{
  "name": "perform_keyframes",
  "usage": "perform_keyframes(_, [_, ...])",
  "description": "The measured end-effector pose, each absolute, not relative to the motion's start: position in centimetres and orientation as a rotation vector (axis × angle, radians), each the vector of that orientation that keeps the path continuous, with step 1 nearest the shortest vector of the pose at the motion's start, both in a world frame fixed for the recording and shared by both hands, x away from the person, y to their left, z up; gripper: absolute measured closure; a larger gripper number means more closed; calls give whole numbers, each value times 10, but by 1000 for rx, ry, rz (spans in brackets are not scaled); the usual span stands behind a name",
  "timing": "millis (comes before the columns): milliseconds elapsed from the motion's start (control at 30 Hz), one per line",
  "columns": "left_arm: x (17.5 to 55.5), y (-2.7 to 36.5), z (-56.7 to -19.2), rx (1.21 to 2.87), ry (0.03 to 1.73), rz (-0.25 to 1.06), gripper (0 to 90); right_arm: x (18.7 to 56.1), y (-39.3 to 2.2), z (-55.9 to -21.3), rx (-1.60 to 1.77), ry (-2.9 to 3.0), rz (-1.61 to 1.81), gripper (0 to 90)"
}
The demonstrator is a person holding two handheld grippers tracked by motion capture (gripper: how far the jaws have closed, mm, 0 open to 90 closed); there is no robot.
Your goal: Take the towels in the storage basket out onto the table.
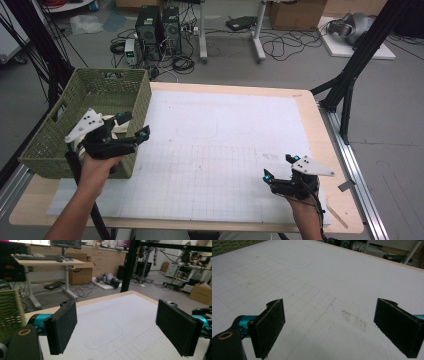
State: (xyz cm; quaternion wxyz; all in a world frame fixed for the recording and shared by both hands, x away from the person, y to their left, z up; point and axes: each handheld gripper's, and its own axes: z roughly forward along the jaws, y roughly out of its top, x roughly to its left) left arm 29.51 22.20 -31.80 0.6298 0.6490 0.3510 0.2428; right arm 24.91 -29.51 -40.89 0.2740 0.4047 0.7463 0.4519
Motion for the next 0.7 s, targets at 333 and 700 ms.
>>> perform_keyframes(333, [321,263,-307,1459,895,609,178,248,-294,-408,1084,2008,1206,93])
perform_keyframes(700, [350,310,-322,1500,1066,638,180,249,-295,-409,1089,2007,1198,93])
